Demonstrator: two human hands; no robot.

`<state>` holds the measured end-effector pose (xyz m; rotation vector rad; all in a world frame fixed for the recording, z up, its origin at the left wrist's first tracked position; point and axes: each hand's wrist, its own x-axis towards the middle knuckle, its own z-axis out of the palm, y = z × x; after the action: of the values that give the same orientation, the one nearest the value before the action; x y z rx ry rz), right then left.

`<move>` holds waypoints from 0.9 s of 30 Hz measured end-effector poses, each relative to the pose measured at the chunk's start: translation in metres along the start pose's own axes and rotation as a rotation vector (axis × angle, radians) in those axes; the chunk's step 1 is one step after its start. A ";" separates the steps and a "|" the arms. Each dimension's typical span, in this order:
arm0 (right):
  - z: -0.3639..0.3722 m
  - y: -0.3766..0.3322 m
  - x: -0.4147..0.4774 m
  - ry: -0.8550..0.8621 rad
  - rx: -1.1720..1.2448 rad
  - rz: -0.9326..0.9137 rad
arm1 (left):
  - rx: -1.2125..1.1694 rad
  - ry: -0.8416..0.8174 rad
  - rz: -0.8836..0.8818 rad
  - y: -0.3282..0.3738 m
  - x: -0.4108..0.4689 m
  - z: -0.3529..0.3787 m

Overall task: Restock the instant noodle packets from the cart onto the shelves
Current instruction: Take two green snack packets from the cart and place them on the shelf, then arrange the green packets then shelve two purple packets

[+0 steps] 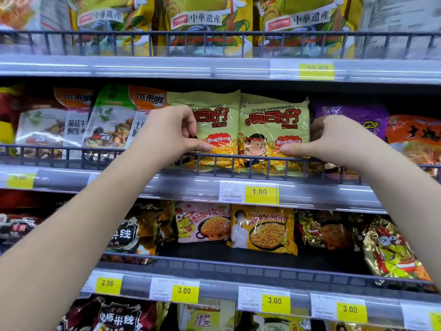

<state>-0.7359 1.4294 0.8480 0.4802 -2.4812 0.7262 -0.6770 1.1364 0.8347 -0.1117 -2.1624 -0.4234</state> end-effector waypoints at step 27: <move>0.213 -0.336 -0.211 -0.563 1.076 -0.841 | -0.010 0.465 -0.540 -0.120 -0.359 -0.295</move>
<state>-0.4898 1.0787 0.7088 2.1591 -1.7345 1.6117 -0.2657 0.9508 0.6728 0.5280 -1.7058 -0.6892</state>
